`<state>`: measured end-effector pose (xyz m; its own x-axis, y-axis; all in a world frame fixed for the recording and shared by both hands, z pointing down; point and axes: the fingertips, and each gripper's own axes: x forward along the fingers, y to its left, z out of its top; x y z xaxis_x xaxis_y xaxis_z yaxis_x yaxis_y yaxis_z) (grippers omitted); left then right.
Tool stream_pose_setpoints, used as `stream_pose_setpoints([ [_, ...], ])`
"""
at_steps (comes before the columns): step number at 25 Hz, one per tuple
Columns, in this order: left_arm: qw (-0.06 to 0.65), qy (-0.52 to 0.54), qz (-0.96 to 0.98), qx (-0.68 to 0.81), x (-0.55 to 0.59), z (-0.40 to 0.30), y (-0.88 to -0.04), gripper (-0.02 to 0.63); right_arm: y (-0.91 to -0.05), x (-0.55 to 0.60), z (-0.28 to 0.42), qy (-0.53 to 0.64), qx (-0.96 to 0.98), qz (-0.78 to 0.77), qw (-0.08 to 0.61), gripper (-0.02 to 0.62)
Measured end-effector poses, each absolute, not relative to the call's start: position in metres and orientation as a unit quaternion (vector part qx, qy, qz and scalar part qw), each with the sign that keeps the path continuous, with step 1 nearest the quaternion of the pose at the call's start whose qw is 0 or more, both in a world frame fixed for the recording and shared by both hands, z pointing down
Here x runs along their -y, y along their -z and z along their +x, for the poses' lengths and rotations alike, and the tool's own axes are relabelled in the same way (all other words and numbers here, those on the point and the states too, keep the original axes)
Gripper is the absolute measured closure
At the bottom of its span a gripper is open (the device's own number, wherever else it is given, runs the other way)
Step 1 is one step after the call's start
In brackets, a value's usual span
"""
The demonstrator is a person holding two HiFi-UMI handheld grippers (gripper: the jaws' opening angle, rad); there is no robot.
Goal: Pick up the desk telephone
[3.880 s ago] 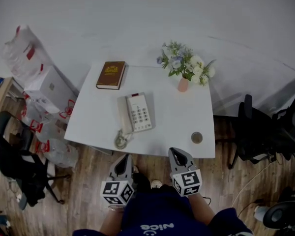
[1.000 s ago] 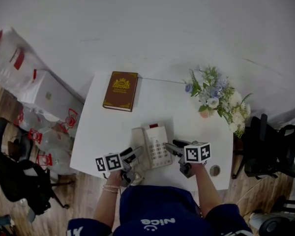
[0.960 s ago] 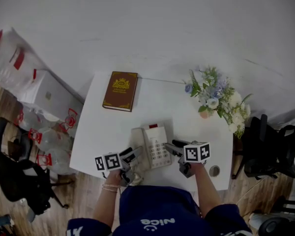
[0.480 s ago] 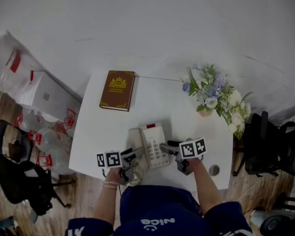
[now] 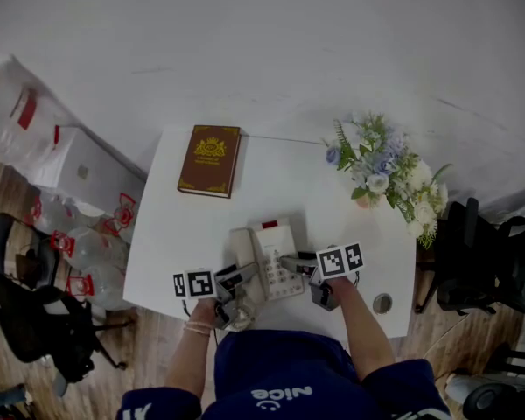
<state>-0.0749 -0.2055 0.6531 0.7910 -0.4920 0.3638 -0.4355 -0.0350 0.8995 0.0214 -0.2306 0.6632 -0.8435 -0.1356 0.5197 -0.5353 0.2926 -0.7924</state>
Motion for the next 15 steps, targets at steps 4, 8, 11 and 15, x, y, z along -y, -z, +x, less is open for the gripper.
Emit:
stream_pose_setpoints([
  [4, 0.615, 0.026, 0.717, 0.326, 0.2056, -0.0752, -0.6530, 0.232, -0.6639, 0.2316, 0.0222, -0.560, 0.779, 0.215, 0.181, 0.342],
  [8, 0.613, 0.027, 0.718, 0.328, 0.2057, -0.0749, -0.6532, 0.232, -0.6645, 0.2315, 0.0228, -0.555, 0.781, 0.224, 0.180, 0.342],
  [11, 0.614, 0.024, 0.717, 0.329, 0.2043, -0.0760, -0.6530, 0.232, -0.6640, 0.2299, 0.0225, -0.550, 0.783, 0.234, 0.174, 0.342],
  [15, 0.617, 0.017, 0.718, 0.323, 0.1993, -0.0771, -0.6537, 0.232, -0.6649, 0.2242, 0.0218, -0.554, 0.780, 0.236, 0.170, 0.342],
])
